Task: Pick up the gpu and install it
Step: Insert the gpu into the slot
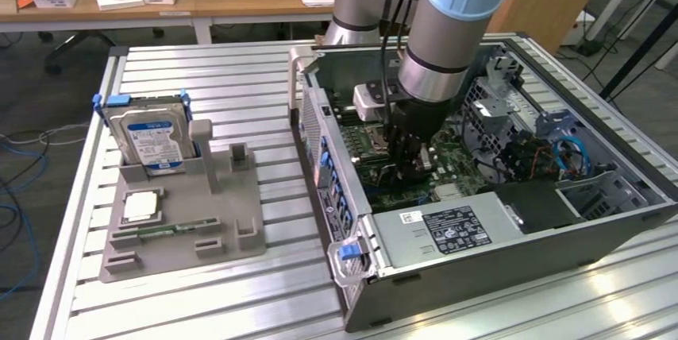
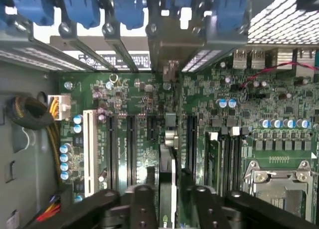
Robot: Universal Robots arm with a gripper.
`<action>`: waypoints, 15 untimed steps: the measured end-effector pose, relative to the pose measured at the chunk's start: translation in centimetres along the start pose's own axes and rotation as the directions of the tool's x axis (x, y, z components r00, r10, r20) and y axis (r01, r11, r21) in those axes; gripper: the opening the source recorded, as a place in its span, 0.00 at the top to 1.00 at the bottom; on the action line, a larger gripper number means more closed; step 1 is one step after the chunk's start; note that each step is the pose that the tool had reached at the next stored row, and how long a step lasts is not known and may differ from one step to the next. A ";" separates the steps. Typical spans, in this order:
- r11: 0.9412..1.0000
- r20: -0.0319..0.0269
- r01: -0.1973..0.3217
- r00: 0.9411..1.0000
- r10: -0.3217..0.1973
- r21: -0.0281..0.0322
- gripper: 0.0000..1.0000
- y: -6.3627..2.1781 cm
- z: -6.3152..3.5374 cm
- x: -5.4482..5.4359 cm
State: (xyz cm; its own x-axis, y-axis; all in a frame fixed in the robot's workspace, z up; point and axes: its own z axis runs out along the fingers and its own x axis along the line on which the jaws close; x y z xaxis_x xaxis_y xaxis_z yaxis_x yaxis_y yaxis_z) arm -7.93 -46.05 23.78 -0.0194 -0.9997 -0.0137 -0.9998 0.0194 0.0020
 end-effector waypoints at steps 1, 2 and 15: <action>1.000 -0.001 0.000 1.000 0.000 0.000 0.61 0.01 -0.04 0.0; 1.000 -0.001 0.000 1.000 0.000 0.000 0.55 0.00 -0.05 0.0; 1.000 -0.001 0.000 1.000 0.000 -0.001 0.43 0.02 -3.66 0.0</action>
State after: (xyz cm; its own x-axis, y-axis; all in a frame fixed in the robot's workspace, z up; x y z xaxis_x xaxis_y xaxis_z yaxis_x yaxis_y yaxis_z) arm -7.95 -46.06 27.45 -0.0192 -0.9997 -0.0127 -0.9998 0.0191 0.0025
